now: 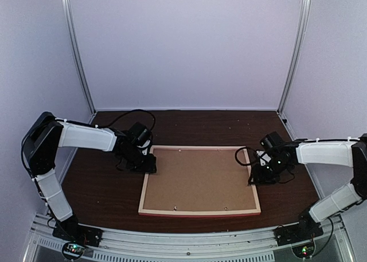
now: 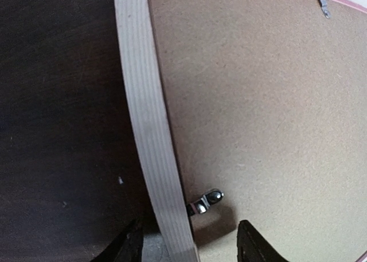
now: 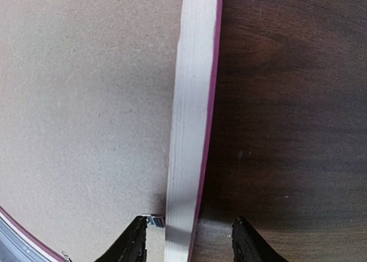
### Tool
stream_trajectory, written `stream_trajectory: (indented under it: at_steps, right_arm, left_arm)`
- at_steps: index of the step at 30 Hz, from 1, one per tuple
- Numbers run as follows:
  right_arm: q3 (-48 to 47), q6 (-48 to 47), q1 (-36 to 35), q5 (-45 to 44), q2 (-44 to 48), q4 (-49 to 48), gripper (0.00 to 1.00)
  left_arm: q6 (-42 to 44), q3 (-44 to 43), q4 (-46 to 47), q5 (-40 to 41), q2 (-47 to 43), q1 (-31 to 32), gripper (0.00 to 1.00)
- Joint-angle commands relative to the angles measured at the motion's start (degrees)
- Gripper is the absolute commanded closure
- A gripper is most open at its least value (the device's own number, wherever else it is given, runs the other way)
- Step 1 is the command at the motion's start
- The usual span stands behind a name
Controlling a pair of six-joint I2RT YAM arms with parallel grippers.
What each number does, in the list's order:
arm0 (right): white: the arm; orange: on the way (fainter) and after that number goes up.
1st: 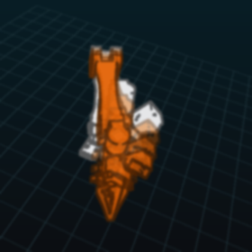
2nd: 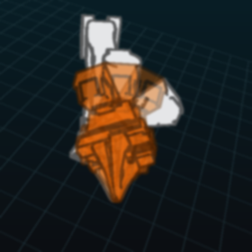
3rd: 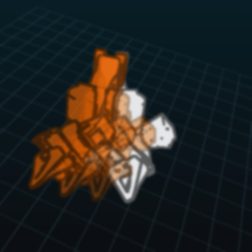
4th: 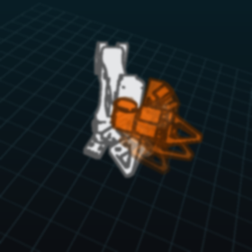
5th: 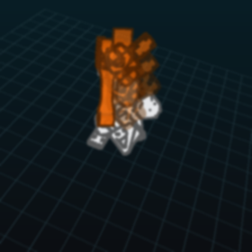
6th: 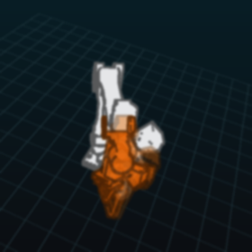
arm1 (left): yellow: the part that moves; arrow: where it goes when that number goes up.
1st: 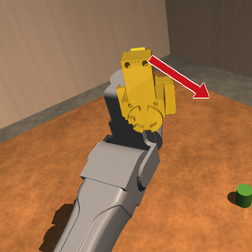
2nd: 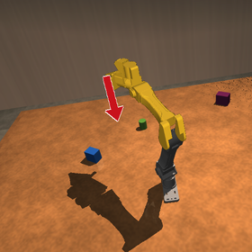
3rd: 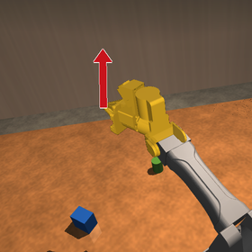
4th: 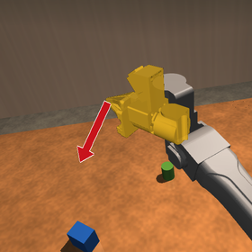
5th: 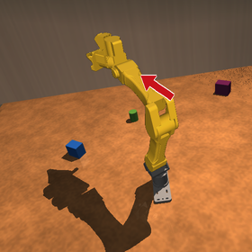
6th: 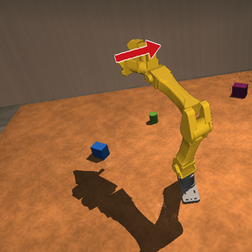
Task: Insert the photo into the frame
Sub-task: Press the fastener onto the backboard, then pick up the photo frame from the center of the board.
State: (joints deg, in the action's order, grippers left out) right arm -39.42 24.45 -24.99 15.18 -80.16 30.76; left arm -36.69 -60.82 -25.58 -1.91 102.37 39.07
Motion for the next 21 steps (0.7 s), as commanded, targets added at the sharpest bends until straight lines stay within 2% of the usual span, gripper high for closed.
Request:
stream_trajectory:
  at_steps: [1, 5, 8, 13, 21]
  right_arm:
    - [2.84, 1.24, -0.09, -0.42, 4.90, 0.93, 0.49]
    - [5.45, 2.61, -0.76, -0.18, 7.67, 0.50, 0.49]
    - [7.05, 3.80, -1.88, -0.28, 8.91, -0.26, 0.49]
    - [8.67, 5.60, -4.23, -1.20, 9.22, -1.83, 0.52]
    - [8.64, 6.36, -6.71, -3.96, 6.56, -2.70, 0.65]
  left_arm:
    - [0.84, -2.14, -0.88, 1.08, -0.55, 0.26, 0.37]
    - [1.59, -2.46, -1.71, 4.60, -2.74, 0.28, 0.20]
    - [2.12, -2.53, -1.86, 4.79, -4.67, 0.31, 0.14]
    - [2.68, -1.92, -0.88, 3.75, -8.21, 0.39, 0.11]
    - [5.48, 1.37, 4.69, 2.40, -13.13, 2.41, 0.10]
